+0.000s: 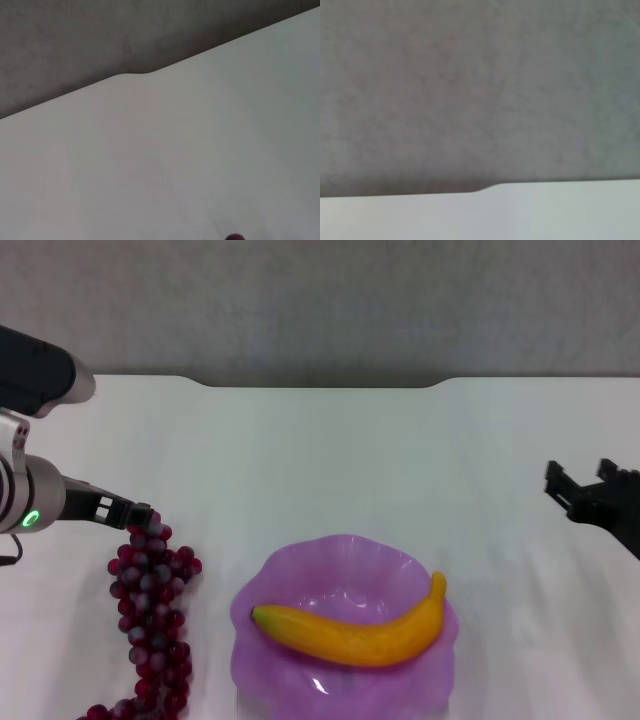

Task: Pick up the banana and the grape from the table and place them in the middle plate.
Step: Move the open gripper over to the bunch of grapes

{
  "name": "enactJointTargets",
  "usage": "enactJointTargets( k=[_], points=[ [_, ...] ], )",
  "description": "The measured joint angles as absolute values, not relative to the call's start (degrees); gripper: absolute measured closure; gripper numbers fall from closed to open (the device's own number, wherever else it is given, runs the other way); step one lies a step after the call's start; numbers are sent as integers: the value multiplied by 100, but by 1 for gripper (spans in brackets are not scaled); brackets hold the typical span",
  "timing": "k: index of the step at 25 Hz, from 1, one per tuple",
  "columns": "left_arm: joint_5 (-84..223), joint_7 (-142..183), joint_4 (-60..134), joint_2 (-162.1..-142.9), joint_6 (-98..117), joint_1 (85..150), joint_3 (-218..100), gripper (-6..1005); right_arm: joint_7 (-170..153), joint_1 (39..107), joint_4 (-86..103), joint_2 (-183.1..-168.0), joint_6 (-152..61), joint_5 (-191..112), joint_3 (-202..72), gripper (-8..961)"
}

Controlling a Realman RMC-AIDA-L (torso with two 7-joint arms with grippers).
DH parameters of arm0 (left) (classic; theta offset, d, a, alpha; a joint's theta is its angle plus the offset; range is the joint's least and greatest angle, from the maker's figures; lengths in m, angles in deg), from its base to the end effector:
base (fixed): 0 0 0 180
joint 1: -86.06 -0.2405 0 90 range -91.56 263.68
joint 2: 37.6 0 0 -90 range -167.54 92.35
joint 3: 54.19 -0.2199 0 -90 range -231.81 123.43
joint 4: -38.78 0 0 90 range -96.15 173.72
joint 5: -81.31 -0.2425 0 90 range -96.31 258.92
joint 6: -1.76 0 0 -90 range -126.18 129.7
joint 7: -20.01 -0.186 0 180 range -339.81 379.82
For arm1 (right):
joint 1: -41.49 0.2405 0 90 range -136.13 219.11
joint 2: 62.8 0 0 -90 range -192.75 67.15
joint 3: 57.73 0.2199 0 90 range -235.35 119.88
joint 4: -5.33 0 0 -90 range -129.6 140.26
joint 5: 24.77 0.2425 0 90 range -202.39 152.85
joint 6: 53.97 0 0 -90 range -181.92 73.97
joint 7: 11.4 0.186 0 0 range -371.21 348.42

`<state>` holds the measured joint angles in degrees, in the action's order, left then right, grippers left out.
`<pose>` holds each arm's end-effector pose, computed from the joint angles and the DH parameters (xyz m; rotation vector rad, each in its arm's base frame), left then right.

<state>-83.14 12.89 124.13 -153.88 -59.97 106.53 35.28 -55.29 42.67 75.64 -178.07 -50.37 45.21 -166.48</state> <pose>-0.2093 0.4157 0.0196 -2.0042 -0.9868 0.2491 0.2668 0.3921 -0.0215 -1.7350 0.9142 0.4128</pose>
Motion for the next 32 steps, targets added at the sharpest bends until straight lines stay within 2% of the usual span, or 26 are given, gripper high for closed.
enactJointTargets(
  k=[32],
  points=[
    [-8243,1382,12380,-15401,-6493,10862,3500,173,-5270,4277,6801,-17811,-4529,4519,-16174,275]
  ],
)
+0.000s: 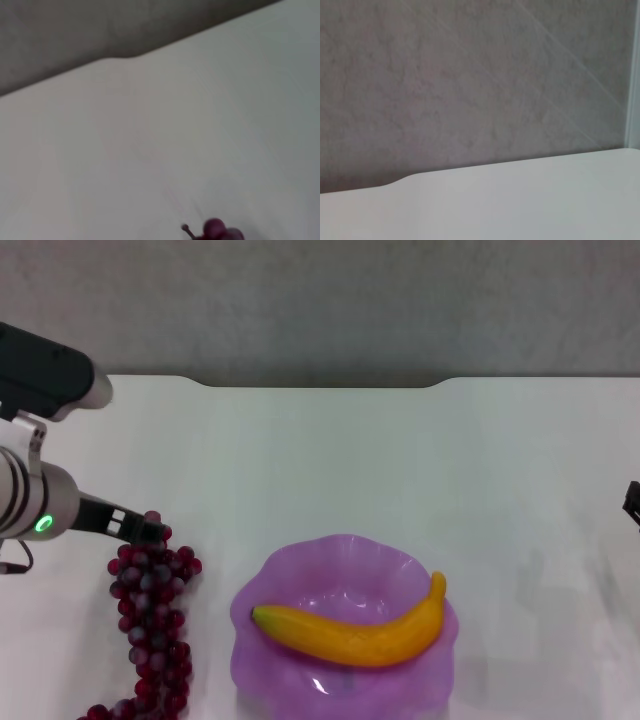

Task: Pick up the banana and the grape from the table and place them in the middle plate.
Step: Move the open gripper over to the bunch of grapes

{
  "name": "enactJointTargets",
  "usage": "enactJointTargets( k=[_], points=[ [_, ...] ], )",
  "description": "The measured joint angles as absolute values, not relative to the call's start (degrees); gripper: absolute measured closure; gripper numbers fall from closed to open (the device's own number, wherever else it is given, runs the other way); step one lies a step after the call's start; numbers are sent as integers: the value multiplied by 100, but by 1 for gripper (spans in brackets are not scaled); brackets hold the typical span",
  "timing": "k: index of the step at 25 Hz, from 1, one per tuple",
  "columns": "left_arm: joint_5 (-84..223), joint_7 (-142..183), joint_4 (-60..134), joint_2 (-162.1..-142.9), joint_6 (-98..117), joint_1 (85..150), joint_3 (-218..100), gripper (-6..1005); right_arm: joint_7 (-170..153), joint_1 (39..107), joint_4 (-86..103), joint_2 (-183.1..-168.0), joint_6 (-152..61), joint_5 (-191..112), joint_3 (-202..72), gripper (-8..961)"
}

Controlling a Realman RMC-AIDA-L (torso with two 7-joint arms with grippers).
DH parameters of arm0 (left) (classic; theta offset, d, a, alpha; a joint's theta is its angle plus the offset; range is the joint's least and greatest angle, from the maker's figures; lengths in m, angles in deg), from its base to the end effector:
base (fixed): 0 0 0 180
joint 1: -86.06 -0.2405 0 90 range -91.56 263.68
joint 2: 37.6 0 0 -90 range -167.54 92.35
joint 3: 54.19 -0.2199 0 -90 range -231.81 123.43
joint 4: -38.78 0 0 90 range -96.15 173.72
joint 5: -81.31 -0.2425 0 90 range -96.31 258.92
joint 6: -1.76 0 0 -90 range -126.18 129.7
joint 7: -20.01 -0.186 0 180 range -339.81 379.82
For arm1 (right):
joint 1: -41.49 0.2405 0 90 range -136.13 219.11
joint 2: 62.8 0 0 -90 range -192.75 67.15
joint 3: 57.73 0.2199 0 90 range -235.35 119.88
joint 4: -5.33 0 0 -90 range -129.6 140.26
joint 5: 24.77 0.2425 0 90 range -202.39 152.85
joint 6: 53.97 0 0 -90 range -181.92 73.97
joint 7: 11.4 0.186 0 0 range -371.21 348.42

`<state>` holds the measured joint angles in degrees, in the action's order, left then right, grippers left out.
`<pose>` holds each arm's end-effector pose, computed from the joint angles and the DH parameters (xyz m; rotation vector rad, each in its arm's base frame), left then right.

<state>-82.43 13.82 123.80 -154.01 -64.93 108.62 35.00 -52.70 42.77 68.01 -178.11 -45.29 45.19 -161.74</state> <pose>-0.2032 0.4092 0.0112 -2.0369 -1.0327 0.3024 0.3307 0.3857 0.0057 -1.5439 0.9899 0.3393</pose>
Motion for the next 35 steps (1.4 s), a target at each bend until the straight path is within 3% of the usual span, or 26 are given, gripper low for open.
enactJointTargets(
  k=[35],
  points=[
    [-7739,1238,10825,-15395,-7106,11688,3440,180,-5261,4487,6802,-17802,-4650,4519,-16273,275]
  ],
)
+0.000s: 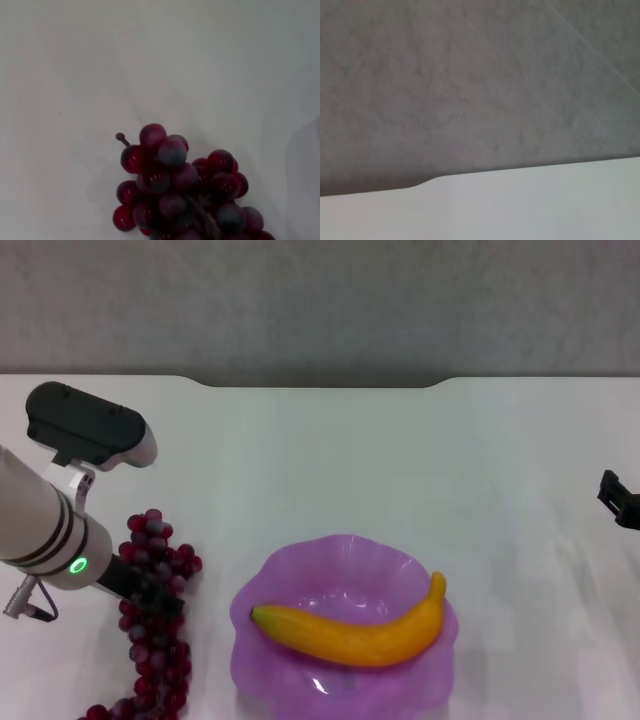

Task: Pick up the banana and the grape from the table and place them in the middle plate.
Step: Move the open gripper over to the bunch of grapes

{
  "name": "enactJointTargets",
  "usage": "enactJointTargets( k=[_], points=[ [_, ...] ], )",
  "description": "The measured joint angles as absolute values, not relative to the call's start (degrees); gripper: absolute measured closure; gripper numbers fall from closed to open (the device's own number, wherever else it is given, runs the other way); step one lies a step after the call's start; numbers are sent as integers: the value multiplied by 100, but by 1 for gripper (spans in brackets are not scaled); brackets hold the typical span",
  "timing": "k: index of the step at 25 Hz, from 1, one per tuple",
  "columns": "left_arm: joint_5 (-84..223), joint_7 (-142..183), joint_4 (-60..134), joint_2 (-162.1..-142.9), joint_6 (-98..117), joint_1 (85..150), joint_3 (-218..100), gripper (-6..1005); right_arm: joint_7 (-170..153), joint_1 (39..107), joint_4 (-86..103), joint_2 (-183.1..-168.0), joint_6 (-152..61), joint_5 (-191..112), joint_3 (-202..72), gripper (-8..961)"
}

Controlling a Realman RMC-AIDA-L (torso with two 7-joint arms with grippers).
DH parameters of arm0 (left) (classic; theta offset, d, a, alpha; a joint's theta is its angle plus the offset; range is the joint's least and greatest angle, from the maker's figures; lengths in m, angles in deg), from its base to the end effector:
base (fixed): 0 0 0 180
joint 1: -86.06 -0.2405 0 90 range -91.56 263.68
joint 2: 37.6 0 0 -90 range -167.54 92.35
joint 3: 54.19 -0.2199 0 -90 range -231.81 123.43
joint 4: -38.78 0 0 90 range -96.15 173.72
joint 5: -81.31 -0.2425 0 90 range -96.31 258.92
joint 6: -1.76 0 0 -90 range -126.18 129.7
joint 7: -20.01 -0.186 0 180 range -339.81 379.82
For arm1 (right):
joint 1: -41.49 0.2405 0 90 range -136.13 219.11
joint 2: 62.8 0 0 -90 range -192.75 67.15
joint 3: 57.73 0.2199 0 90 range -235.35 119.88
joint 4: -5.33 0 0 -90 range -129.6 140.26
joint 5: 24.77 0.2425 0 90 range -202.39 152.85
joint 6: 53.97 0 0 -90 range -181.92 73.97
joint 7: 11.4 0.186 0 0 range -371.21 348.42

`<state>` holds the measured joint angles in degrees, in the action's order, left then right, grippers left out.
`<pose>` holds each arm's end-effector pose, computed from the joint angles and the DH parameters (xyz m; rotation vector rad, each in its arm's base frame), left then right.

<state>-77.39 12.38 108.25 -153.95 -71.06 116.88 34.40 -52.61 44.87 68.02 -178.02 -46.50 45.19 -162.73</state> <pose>-0.2300 0.3921 -0.0349 -2.1421 -1.2010 0.5411 0.3138 0.3952 -0.0034 -1.5986 0.9727 0.3580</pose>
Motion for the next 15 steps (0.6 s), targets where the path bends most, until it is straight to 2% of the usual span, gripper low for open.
enactJointTargets(
  k=[12,15],
  points=[
    [-7584,1206,10608,-15403,-6966,11770,3427,191,-5261,4505,6791,-17802,-4651,4519,-16313,274],
    [-7584,1214,10513,-15399,-6993,11821,3454,289,-5261,4504,6791,-17802,-4651,4519,-16312,274]
  ],
)
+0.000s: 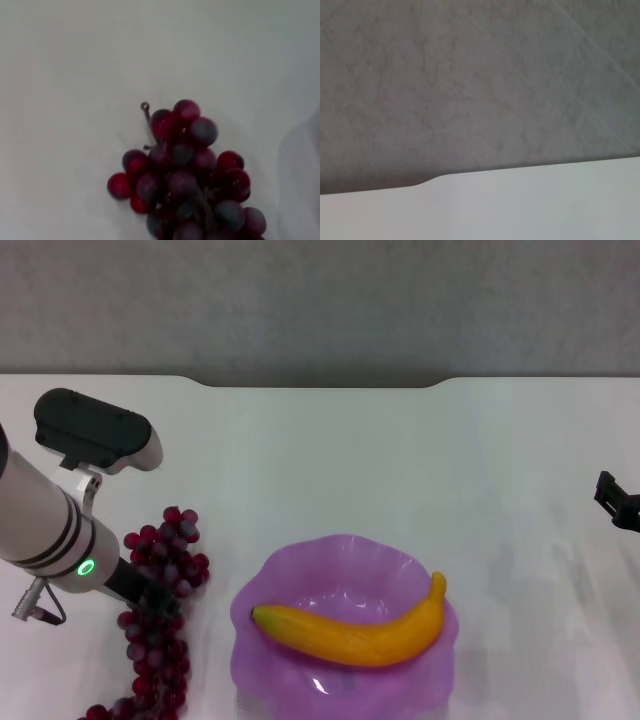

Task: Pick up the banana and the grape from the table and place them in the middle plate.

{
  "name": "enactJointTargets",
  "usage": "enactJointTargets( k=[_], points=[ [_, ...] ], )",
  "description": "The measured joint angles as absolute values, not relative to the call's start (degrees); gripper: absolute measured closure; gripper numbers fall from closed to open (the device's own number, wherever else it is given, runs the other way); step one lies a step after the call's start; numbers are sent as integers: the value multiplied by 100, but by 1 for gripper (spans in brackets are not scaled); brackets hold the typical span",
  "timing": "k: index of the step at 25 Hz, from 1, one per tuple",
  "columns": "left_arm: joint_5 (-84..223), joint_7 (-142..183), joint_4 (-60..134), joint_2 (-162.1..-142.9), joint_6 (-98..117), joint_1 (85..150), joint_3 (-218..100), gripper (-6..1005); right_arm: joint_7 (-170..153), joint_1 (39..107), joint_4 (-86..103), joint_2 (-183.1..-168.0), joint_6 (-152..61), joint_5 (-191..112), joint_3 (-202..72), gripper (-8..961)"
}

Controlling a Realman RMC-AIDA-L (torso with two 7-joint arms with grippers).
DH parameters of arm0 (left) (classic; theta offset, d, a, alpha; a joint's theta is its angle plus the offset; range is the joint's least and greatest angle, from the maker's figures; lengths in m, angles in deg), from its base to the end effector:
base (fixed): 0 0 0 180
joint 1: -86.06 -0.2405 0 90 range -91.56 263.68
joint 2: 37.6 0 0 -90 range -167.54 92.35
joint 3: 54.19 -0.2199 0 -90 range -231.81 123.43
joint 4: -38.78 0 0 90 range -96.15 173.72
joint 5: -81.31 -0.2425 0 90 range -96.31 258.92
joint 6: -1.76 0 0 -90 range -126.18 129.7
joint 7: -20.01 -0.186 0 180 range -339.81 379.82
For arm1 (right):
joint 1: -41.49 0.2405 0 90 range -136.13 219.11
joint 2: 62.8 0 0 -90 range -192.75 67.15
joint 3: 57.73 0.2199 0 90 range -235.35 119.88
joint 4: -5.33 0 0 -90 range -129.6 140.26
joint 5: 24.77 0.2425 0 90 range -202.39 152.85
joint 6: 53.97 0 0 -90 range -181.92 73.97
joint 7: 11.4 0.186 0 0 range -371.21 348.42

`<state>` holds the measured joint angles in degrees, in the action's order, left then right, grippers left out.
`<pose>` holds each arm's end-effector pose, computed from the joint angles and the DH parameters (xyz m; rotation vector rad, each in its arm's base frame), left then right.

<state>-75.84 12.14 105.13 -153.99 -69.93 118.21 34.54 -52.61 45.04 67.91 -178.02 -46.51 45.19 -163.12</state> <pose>-0.2327 0.3929 -0.0427 -2.1548 -1.2278 0.5386 0.3123 0.3952 -0.0060 -1.6073 0.9710 0.3571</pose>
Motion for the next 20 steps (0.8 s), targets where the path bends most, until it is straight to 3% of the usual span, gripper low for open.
enactJointTargets(
  k=[3,5,20],
  points=[
    [-7584,1222,10388,-15391,-7019,11896,3470,386,-5261,4502,6791,-17802,-4651,4519,-16311,275],
    [-7595,1223,10369,-15388,-7026,11908,3469,578,-5261,4502,6790,-17802,-4651,4519,-16313,275],
    [-7783,1205,10856,-15381,-6659,11571,3444,688,-5261,4540,6765,-17802,-4651,4519,-16322,275]
  ],
)
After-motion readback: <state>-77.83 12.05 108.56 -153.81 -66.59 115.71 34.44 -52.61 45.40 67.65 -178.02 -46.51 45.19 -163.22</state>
